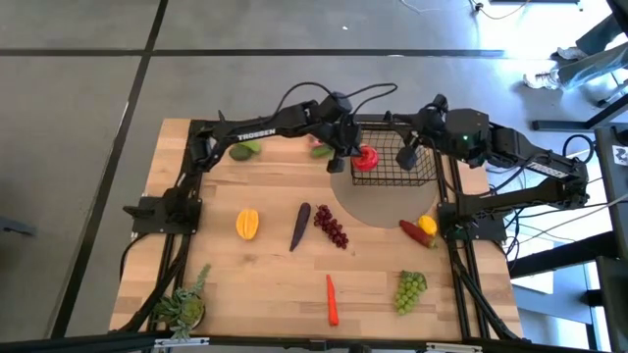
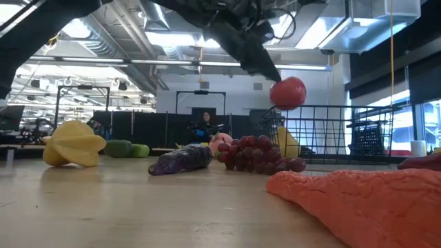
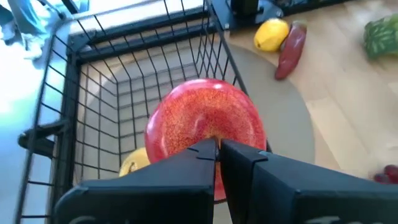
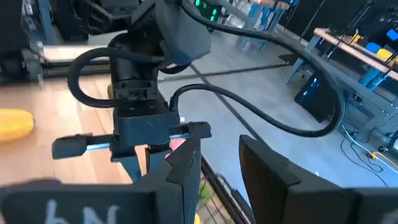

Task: Build produce basket
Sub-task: Put the red apple into the black wire basket

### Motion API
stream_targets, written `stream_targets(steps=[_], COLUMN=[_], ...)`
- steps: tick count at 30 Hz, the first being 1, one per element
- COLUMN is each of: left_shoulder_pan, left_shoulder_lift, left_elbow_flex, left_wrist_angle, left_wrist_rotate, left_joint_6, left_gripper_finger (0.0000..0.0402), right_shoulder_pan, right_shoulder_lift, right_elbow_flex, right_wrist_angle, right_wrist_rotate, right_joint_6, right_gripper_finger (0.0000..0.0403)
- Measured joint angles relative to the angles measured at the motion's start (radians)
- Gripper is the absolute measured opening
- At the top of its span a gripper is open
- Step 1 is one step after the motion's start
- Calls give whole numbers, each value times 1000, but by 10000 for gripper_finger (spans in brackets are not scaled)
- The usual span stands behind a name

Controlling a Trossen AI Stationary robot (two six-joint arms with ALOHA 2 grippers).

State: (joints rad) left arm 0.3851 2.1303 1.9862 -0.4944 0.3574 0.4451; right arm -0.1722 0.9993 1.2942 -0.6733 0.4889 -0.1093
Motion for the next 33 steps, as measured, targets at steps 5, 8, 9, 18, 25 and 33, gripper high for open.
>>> stream_targets(steps=[5, 8, 9, 18, 25, 33], left_shoulder_pan=[0, -2, -2, -3, -2, -7], left_shoulder_lift=[30, 42, 42, 87, 119, 122], left_elbow_flex=[0, 0, 0, 0, 0, 0], left_wrist_angle=[19, 43, 46, 73, 80, 82], left_wrist_rotate=[-19, -60, -61, -59, -60, -113], left_joint_6=[3, 2, 3, -32, -45, -43], left_gripper_finger=[0, 0, 0, 0, 0, 0], right_shoulder_pan=[0, 0, 0, 0, 0, 0], right_shoulder_lift=[0, 0, 0, 0, 0, 0], right_elbow_flex=[0, 0, 0, 0, 0, 0], right_wrist_angle=[-14, -14, -14, -14, -14, -14], right_wrist_rotate=[0, -1, -1, -3, -3, -3], right_joint_6=[4, 1, 1, -3, -3, -3], right_gripper_finger=[112, 112, 112, 112, 112, 112])
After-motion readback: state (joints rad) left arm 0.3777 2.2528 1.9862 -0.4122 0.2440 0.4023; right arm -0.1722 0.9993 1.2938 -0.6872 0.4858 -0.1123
